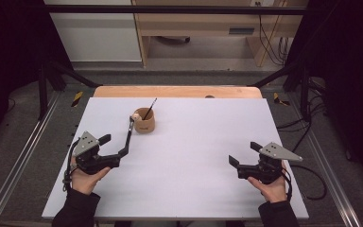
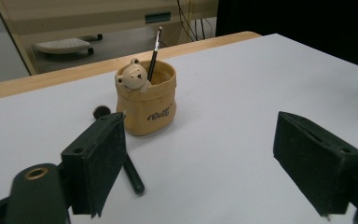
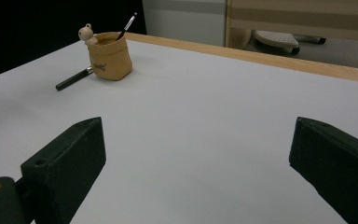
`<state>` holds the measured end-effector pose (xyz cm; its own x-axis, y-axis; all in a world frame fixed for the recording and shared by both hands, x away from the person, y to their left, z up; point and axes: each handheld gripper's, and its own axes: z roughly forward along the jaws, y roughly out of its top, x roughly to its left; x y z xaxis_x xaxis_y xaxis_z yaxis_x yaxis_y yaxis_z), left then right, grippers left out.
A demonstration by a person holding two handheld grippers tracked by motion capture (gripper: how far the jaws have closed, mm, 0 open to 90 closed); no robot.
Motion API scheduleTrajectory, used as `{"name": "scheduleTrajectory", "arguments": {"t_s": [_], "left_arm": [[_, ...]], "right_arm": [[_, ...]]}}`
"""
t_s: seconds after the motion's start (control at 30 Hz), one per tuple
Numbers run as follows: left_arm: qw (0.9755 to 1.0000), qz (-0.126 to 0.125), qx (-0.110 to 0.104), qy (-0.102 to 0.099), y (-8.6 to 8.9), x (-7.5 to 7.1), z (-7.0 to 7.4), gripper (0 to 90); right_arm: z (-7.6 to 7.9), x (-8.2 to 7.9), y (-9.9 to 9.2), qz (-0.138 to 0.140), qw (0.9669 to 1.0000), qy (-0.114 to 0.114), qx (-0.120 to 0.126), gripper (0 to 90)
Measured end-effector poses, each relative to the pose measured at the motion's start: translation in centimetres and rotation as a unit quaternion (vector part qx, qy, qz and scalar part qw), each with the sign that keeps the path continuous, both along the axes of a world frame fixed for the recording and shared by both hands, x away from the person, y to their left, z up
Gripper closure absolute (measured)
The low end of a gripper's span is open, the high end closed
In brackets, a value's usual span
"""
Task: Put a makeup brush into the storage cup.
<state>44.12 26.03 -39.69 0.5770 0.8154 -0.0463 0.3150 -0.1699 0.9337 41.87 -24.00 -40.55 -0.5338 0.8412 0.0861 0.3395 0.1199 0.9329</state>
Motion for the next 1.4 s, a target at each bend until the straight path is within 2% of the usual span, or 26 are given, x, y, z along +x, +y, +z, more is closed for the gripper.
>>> {"name": "scheduleTrajectory", "arguments": {"t_s": [0.13, 0.4, 0.6, 0.9, 1.13, 1.33, 1.4], "left_arm": [[0.9999, 0.004, 0.014, -0.003, 0.7, -0.8, 0.0, 13.7], [0.9999, 0.007, 0.006, 0.006, 2.1, -1.3, -0.9, 12.2], [0.9997, 0.014, 0.015, 0.014, 2.6, -1.0, -1.7, 12.1], [0.9994, 0.02, 0.019, 0.019, 3.0, -0.6, -1.9, 12.1], [0.9992, 0.02, 0.025, 0.025, 3.0, 0.1, -1.8, 12.2], [0.999, 0.021, 0.027, 0.029, 3.0, 0.9, -1.2, 12.3], [0.9987, 0.019, 0.034, 0.033, 2.8, 1.3, -1.0, 12.2]], "right_arm": [[0.0, 0.0, -0.1, -0.001, 1.0, -0.001, 0.0, 4.1], [-0.2, 0.1, -0.1, -0.001, 1.0, 0.002, -0.002, 4.2], [-0.2, 0.1, -0.1, -0.001, 1.0, 0.002, -0.003, 4.1], [-0.2, 0.1, -0.1, 0.0, 1.0, 0.002, -0.004, 4.1], [-0.2, 0.1, -0.1, -0.001, 1.0, 0.002, -0.001, 4.1], [-0.1, 0.1, -0.2, -0.005, 1.0, 0.004, 0.002, 4.1], [-0.1, 0.1, -0.2, -0.005, 1.0, 0.002, 0.003, 4.1]]}}
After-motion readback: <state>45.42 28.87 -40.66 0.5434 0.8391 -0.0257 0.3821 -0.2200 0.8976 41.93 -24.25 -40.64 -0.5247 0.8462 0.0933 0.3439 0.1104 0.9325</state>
